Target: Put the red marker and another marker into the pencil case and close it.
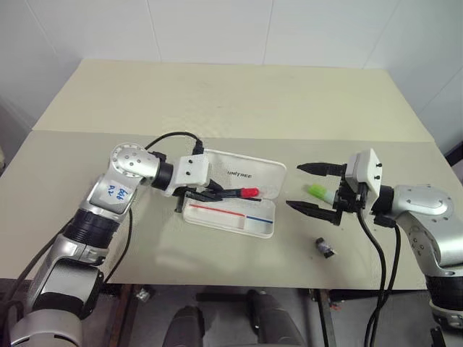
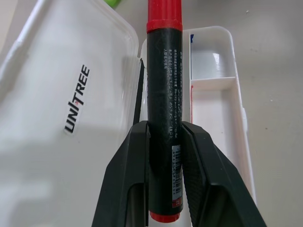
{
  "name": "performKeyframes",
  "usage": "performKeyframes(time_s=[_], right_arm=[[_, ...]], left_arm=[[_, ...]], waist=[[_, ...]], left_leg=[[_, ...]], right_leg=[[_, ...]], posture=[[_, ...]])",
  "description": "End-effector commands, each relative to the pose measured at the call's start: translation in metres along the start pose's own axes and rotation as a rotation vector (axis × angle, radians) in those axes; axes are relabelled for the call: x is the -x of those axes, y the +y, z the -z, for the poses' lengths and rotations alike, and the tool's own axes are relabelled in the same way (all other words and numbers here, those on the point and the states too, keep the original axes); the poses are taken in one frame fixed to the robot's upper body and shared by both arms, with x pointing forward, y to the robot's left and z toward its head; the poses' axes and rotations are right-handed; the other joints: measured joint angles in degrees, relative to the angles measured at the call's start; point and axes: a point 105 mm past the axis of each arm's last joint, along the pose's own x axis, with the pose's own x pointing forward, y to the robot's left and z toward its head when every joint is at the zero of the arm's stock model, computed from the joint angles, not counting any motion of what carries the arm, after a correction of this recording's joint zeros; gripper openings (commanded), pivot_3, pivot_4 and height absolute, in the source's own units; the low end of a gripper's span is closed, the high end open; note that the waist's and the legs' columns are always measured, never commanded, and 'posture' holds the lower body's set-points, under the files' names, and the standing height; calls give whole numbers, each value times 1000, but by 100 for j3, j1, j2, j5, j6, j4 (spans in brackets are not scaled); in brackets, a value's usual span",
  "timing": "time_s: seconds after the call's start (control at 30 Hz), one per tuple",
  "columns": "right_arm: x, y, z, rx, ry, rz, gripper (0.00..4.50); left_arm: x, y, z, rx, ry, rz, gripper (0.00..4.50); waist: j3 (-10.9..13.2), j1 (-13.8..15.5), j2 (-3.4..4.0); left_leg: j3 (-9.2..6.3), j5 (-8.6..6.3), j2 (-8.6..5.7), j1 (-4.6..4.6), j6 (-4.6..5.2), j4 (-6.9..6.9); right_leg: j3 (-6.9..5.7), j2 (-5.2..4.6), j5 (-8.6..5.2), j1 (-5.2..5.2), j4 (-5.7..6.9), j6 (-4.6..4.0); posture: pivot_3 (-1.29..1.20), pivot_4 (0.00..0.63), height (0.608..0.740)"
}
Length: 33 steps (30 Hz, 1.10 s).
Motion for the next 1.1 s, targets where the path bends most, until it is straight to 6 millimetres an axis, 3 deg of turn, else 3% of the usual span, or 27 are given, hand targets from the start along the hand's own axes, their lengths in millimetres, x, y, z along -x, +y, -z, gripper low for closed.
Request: performKeyframes(time_s=[0.03, 0.33, 0.7, 0.97, 1.1], right_arm=[[6, -1, -15, 43, -35, 42, 4500], [8, 2, -17, 32, -39, 72, 4500], [7, 0, -20, 32, -46, 78, 4500], [5, -1, -21, 33, -51, 73, 4500], [3, -2, -20, 29, -50, 70, 4500]], left_arm=[[0, 7, -9, -48, 17, 2, 618], [-15, 7, 10, -112, 103, 20, 618], [-27, 10, 10, -121, 93, 21, 618], [-32, 16, -11, -136, -4, -13, 3223], [-30, 12, -24, -155, -70, 2, 3223]], waist=[[0, 2, 0], [0, 12, 0], [0, 5, 0], [0, 20, 0], [0, 19, 0]], left_leg=[[0, 0, 0, -1, 0, 1], [-1, 1, -3, -2, 1, 1], [0, 1, -4, -1, 1, 0], [-1, 1, -5, -4, 2, 3], [-1, 1, -4, -3, 2, 1]], right_leg=[[0, 0, 0, 0, 0, 0], [3, -1, 2, 1, -2, 3], [6, -1, 3, 1, -2, 5], [6, -1, 4, 1, -3, 8], [6, -1, 4, 1, -3, 8]], posture=[[0, 150, 740], [0, 150, 740], [0, 150, 740], [0, 150, 740], [0, 150, 740]])
